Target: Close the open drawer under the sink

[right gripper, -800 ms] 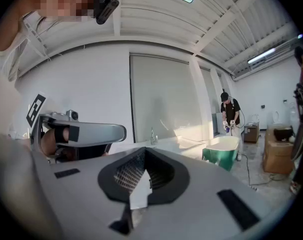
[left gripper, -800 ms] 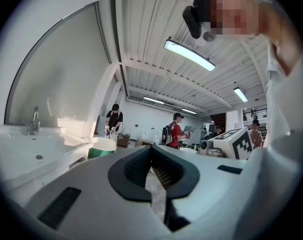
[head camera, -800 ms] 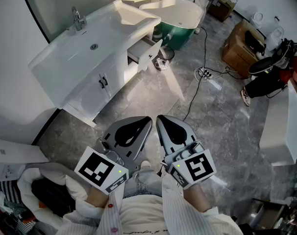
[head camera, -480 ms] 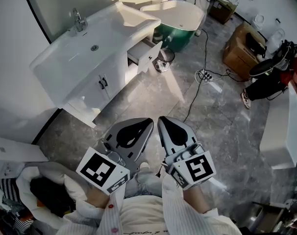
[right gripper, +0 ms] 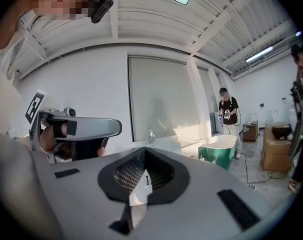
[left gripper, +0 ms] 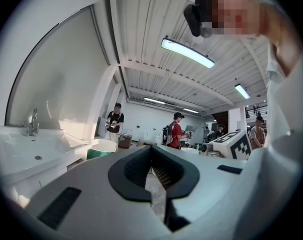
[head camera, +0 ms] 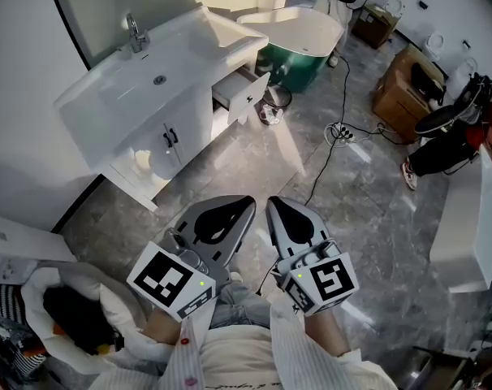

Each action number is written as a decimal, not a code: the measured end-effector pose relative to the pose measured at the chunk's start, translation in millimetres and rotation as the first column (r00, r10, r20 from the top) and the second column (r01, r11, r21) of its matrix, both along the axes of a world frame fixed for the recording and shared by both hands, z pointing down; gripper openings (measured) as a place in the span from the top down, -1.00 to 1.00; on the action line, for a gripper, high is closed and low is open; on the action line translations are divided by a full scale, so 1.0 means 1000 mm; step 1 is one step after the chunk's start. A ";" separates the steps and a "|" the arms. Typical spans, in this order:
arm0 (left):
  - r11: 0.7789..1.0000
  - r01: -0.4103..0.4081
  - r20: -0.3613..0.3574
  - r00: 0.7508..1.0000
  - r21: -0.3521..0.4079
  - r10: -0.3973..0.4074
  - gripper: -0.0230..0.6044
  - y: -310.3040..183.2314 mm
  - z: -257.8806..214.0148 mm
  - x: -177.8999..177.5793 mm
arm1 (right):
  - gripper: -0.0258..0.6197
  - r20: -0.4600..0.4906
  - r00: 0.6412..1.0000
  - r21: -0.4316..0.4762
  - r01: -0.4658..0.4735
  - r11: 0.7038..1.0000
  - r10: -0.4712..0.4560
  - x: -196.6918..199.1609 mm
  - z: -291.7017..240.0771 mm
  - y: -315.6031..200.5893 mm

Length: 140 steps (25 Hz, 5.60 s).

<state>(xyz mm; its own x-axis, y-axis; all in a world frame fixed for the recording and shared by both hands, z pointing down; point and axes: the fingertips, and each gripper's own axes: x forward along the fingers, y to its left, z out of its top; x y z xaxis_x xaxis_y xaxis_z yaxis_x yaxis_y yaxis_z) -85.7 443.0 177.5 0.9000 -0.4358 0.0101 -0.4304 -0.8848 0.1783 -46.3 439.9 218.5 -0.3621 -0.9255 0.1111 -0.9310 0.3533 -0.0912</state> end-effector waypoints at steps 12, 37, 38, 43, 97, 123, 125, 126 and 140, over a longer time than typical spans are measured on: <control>1.000 -0.010 0.022 1.000 0.003 0.010 0.88 -0.060 0.009 0.017 | 0.89 0.003 1.000 -0.021 -0.027 0.999 0.027 0.022 0.013 -0.058; 0.998 -0.056 0.038 0.998 -0.032 0.057 0.88 -0.284 0.021 0.014 | 0.89 -0.025 0.986 -0.100 -0.164 0.981 0.163 0.045 0.033 -0.263; 0.998 -0.057 0.040 0.998 -0.034 0.058 0.88 -0.290 0.022 0.016 | 0.89 -0.025 0.985 -0.104 -0.170 0.980 0.169 0.047 0.035 -0.266; 0.997 -0.054 0.050 0.997 -0.048 0.057 0.88 -0.320 0.029 0.027 | 0.89 -0.022 0.983 -0.123 -0.186 0.975 0.184 0.062 0.045 -0.293; 0.924 0.339 0.180 0.934 -0.176 -0.308 0.88 -0.568 0.170 0.168 | 0.89 -0.064 0.977 -0.295 0.174 0.940 -0.201 0.187 0.183 -0.584; 0.900 0.319 0.266 0.933 -0.295 -0.244 0.88 -0.575 0.355 0.188 | 0.89 -0.028 0.960 -0.398 0.245 0.884 -0.279 0.182 0.394 -0.606; 0.901 0.316 0.272 0.932 -0.296 -0.237 0.88 -0.575 0.361 0.190 | 0.89 -0.032 0.960 -0.408 0.241 0.880 -0.278 0.183 0.403 -0.608; 0.901 0.315 0.276 0.932 -0.297 -0.235 0.88 -0.575 0.364 0.191 | 0.89 -0.032 0.960 -0.416 0.239 0.877 -0.277 0.184 0.407 -0.608; 0.884 0.326 0.299 0.927 -0.335 -0.228 0.88 -0.574 0.389 0.189 | 0.89 0.048 0.973 -0.420 0.225 0.879 -0.225 0.184 0.429 -0.620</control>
<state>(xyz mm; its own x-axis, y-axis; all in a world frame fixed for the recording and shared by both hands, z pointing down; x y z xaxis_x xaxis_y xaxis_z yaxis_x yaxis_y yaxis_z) 103.1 -130.9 566.4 0.6900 -0.5866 0.4240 -0.7207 -0.6114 0.3268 138.1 -180.3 647.6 -0.5543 -0.6858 0.4717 -0.8314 0.4823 -0.2759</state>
